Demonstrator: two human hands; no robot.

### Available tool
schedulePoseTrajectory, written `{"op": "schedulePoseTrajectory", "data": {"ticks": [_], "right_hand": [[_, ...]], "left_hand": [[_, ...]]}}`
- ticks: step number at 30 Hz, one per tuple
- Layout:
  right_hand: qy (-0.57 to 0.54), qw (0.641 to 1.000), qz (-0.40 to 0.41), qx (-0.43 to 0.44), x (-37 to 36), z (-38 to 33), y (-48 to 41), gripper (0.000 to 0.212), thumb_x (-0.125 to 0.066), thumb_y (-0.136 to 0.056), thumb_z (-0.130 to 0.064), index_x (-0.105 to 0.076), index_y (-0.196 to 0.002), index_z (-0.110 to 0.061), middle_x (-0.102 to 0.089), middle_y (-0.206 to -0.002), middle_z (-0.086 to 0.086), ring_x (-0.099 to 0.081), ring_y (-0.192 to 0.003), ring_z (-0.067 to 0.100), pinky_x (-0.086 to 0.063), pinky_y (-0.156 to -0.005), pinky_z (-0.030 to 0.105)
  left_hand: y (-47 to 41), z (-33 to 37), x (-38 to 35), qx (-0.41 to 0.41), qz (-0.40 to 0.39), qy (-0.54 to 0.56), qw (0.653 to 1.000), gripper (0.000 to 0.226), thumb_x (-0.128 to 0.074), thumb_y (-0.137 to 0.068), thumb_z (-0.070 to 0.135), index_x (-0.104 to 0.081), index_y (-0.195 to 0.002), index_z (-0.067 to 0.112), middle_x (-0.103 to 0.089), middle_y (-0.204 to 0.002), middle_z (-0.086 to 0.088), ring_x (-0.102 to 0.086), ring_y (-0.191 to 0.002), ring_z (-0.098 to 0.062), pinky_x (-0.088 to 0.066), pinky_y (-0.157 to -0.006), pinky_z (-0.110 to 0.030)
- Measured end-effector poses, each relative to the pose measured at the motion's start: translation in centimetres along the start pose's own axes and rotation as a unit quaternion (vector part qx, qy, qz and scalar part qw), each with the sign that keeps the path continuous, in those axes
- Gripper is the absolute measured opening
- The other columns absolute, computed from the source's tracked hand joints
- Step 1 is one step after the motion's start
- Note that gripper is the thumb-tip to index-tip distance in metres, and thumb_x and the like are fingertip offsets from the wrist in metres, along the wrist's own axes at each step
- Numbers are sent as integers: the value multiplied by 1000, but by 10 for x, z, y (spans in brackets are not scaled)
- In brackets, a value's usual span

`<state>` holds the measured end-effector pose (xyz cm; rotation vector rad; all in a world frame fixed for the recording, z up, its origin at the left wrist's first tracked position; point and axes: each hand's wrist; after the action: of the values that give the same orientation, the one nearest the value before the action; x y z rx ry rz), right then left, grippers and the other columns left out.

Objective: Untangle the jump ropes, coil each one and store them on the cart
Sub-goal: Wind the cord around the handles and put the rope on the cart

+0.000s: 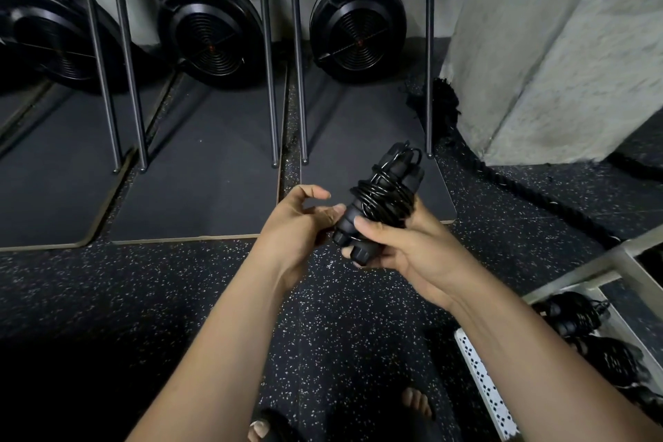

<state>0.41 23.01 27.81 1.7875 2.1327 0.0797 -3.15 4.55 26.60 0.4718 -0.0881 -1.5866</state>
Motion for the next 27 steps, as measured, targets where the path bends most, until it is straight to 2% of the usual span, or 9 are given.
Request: {"op": "schedulePoseTrajectory", "data": {"ticks": [4, 9, 13, 16, 20, 22, 24, 27], "right_hand": [[-17, 1000, -2, 1, 0, 1, -1, 67, -83, -82, -19, -50, -140, -23, -75, -127, 15, -77, -104, 46, -61, -89, 56], [10, 999, 27, 22, -5, 4, -1, 63, -85, -84, -18, -52, -138, -23, -76, -127, 7, -77, -109, 36, -61, -94, 58], [28, 996, 65, 46, -4, -1, -2, 58, -85, -86, -18, -53, -135, -21, -78, -122, 5, -78, -108, 33, -65, -87, 49], [-17, 999, 27, 18, -6, -5, -1, 63, -81, -87, -17, -49, -141, -19, -77, -124, 12, -78, -105, 41, -64, -88, 51], [-78, 996, -37, -30, -5, -11, 3, 58, -73, -95, -14, -47, -146, -7, -74, -127, 23, -76, -106, 46, -65, -78, 41], [-59, 995, -56, -52, -5, -12, 4, 59, -74, -95, -14, -48, -147, -6, -74, -127, 22, -76, -107, 46, -66, -79, 42], [-28, 994, -80, -74, -8, -11, 6, 60, -77, -93, -15, -49, -146, -10, -75, -124, 22, -76, -105, 46, -66, -78, 43], [0, 993, -83, -85, -10, -11, 7, 65, -79, -90, -20, -46, -146, -14, -76, -115, 26, -77, -99, 44, -63, -72, 40]], "left_hand": [[1, 5, 4, -1, -5, -21, 1000, 25, -67, -100, -3, -56, -112, 16, -67, -70, 3, -57, -61, -14, -37, -59, -30], [-1, 9, 15, 29, -12, -17, 999, 26, -66, -99, -8, -56, -109, 13, -68, -68, 0, -58, -60, -15, -35, -59, -30], [-1, 10, 19, 40, -23, -46, 998, 27, -65, -98, -10, -55, -110, 12, -68, -67, -2, -56, -58, -14, -34, -55, -28], [0, 8, 16, 21, -12, -63, 998, 27, -62, -99, -11, -55, -107, 13, -67, -61, 4, -53, -54, -11, -33, -56, -29], [0, 8, 13, 21, -34, -65, 997, 38, -48, -97, -21, -53, -112, 13, -70, -66, 4, -54, -51, -9, -34, -55, -28], [0, 7, 12, 16, -30, -58, 998, 39, -47, -98, -21, -54, -110, 15, -73, -70, 3, -55, -55, -11, -38, -55, -26], [0, 5, 11, 17, -29, -37, 999, 40, -45, -99, -21, -56, -111, 15, -74, -75, -1, -61, -63, -15, -45, -60, -30], [-4, 0, 12, 39, -37, 1, 999, 41, -40, -98, -23, -56, -112, 12, -74, -81, -10, -58, -72, -25, -42, -65, -37]]}}
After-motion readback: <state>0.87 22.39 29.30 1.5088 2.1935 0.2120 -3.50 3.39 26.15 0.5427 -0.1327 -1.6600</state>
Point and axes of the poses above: each hand's wrist, its own y-axis away from the middle knuckle, its own x-axis out of the back of the hand, z = x × y
